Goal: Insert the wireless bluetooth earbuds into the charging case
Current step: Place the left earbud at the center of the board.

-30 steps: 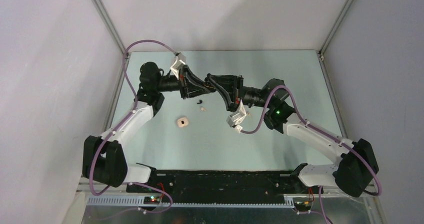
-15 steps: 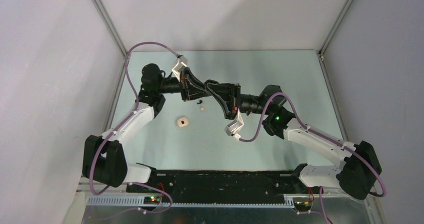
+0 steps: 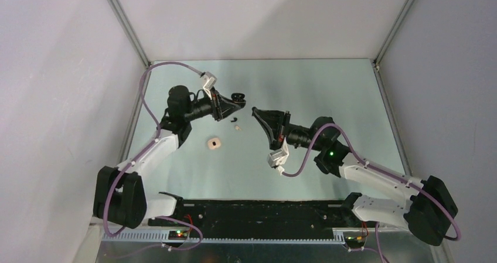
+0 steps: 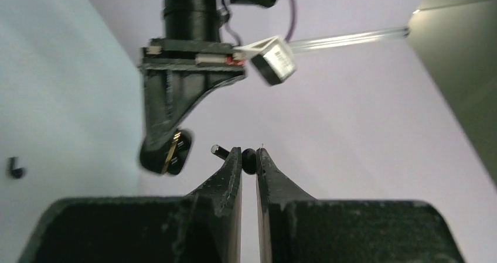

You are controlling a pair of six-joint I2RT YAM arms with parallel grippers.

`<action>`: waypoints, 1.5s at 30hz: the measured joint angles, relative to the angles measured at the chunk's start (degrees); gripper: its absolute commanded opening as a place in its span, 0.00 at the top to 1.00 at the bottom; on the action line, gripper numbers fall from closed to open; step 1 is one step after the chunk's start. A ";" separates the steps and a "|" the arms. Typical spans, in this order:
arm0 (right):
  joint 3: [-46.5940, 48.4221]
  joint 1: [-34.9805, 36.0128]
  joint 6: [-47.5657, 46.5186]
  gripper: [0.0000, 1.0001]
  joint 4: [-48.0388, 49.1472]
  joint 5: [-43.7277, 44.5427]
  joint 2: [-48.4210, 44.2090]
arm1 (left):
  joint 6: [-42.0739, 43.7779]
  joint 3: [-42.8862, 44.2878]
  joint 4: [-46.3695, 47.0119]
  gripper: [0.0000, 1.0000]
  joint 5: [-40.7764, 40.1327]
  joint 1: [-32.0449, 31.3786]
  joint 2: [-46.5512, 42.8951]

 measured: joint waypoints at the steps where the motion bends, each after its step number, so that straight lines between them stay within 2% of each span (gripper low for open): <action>1: -1.60 0.04 1.29 1.00 0.28 0.55 -0.66 | 1.46 0.00 -1.42 1.00 -1.90 0.07 -0.42; 6: -8.13 -0.28 9.35 1.00 1.03 3.61 -0.61 | 5.81 0.02 -6.25 1.00 -8.07 1.40 -3.43; 12: -15.89 -2.86 16.74 1.00 4.09 4.72 3.02 | 5.62 0.02 -7.78 1.00 -8.50 2.99 -4.55; 22: -23.63 -6.12 15.34 1.00 16.28 2.99 22.23 | 1.90 0.09 -5.51 1.00 5.25 2.97 -5.60; 29: -24.20 -6.10 11.37 1.00 17.90 1.05 26.75 | 0.02 0.61 -3.89 1.00 11.65 2.43 -5.57; 31: -24.17 -6.08 10.40 0.99 17.16 0.79 26.88 | -0.26 0.92 -3.28 1.00 12.70 2.05 -5.57; 34: -24.17 -6.03 9.73 0.91 14.78 0.63 26.80 | -0.37 0.98 -2.38 1.00 13.42 1.70 -5.57; 40: -23.56 -5.99 9.01 0.83 2.64 -0.07 22.16 | -0.39 0.98 -1.90 1.00 13.88 1.68 -5.57; 45: -23.04 -5.90 9.53 0.70 -5.55 -0.44 16.74 | -0.37 0.98 -1.81 1.00 13.90 1.68 -5.57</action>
